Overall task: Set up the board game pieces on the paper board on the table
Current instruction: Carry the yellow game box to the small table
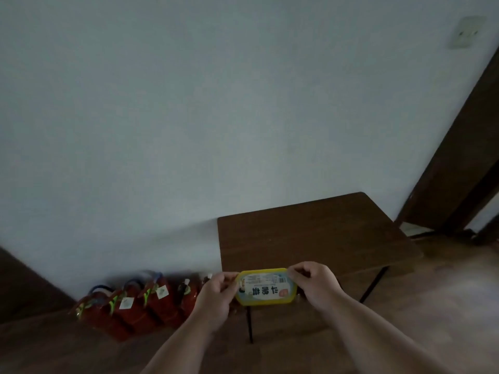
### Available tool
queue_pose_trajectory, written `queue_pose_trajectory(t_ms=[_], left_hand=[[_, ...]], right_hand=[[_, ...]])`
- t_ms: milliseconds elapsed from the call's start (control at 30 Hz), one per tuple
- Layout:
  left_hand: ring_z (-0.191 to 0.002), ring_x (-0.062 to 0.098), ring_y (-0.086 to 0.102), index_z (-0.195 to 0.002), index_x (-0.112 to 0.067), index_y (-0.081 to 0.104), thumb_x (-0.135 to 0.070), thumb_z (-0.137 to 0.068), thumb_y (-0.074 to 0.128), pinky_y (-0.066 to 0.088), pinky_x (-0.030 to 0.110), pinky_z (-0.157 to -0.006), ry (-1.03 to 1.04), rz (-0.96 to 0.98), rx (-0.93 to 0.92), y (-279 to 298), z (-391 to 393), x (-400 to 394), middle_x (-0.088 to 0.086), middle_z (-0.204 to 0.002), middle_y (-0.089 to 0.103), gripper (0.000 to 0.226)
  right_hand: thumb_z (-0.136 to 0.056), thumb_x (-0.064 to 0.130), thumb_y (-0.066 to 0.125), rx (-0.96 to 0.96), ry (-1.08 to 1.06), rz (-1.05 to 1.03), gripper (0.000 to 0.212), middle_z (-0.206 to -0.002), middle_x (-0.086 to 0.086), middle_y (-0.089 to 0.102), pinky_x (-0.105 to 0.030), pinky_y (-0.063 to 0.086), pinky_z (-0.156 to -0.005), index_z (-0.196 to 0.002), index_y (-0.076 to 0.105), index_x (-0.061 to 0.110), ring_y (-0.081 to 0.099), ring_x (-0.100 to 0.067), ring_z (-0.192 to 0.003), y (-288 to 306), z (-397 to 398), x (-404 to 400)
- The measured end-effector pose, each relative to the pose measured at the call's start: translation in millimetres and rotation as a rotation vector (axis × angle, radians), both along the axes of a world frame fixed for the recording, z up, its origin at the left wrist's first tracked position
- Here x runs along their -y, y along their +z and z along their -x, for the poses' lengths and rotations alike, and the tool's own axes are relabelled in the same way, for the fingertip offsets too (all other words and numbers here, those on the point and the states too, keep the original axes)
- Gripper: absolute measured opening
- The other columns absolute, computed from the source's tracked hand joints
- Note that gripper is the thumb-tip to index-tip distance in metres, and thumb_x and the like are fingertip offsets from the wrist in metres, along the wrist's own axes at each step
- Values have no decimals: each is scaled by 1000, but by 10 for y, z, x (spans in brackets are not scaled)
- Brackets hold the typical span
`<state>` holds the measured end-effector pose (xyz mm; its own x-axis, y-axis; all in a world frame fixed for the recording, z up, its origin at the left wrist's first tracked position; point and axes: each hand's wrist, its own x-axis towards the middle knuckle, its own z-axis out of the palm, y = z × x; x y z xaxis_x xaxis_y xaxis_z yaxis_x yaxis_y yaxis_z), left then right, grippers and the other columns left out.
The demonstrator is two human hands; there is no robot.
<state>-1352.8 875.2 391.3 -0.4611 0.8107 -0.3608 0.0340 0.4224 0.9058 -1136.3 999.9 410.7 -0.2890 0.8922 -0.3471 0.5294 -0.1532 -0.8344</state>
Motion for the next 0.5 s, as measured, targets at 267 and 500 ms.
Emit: queue_pose_trajectory(t_ms=[267,500], left_hand=[[-83,24,76,-108,-23,73,-25,-105,62,61,33,-66,-81,2,54,-276,418,-1336,7,-98,80,12],[-95,26,76,-116,-29,68,-27,-106,58,63,33,-72,-218,69,113,-465,665,-2005,3,-109,77,14]], right_hand=[[-98,28,76,18,-97,21,12,-94,6,83,-30,66,-77,-108,81,24,80,-8,-84,-234,252,-1030],[-103,22,69,89,-157,69,18,-99,4,81,-21,54,-64,-117,79,22,76,-10,-86,-428,465,-1536]])
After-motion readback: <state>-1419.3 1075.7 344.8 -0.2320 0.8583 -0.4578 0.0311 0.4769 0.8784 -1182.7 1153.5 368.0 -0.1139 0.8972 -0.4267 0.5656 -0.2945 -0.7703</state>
